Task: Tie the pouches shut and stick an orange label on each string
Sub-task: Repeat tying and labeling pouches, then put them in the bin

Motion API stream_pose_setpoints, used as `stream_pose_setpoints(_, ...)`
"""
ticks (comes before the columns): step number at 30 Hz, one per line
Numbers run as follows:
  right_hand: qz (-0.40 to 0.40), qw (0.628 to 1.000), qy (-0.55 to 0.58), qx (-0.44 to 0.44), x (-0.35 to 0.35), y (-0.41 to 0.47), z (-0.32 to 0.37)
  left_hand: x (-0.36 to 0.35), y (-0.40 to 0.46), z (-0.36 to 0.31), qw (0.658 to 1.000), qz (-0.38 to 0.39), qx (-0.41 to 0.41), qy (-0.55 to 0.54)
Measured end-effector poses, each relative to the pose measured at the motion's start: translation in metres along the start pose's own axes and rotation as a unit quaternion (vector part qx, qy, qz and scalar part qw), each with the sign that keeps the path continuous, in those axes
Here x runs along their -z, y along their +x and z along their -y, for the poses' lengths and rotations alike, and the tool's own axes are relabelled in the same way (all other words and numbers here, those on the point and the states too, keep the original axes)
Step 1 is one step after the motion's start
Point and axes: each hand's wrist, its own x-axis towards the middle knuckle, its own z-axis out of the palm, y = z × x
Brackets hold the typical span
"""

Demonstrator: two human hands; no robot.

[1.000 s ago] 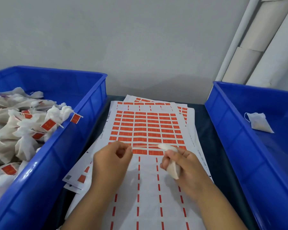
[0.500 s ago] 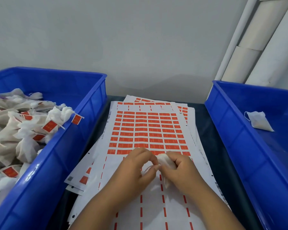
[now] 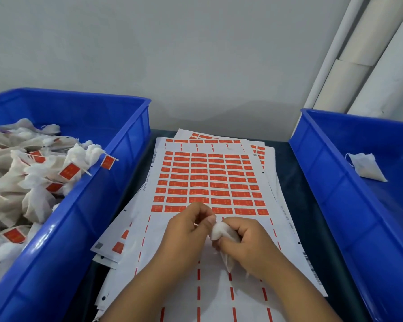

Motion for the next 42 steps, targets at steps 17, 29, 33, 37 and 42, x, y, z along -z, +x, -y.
stream_pose_setpoints(17, -0.14, 0.985, 0.001, 0.096, -0.016, -0.003, 0.003, 0.007, 0.006, -0.006, 0.983, -0.007, 0.139, -0.124)
stream_pose_setpoints(29, -0.164, 0.985, -0.022, 0.039, -0.011, 0.003, -0.003, 0.002, 0.004, -0.003, 0.993, -0.021, 0.113, -0.039)
stream_pose_setpoints(33, -0.126, 0.989, -0.07, 0.034, -0.011, 0.003, -0.008, 0.001, 0.003, -0.003, 0.995, -0.008, 0.104, 0.002)
stream_pose_setpoints(37, -0.111, 0.992, -0.055, 0.025, -0.011, 0.003, -0.007, 0.001, 0.003, -0.002, 0.994, -0.012, 0.103, 0.014)
stream_pose_setpoints(42, -0.149, 0.989, 0.01, 0.023, -0.01, 0.003, -0.004, 0.0, 0.005, 0.001, 0.992, -0.012, 0.122, 0.02)
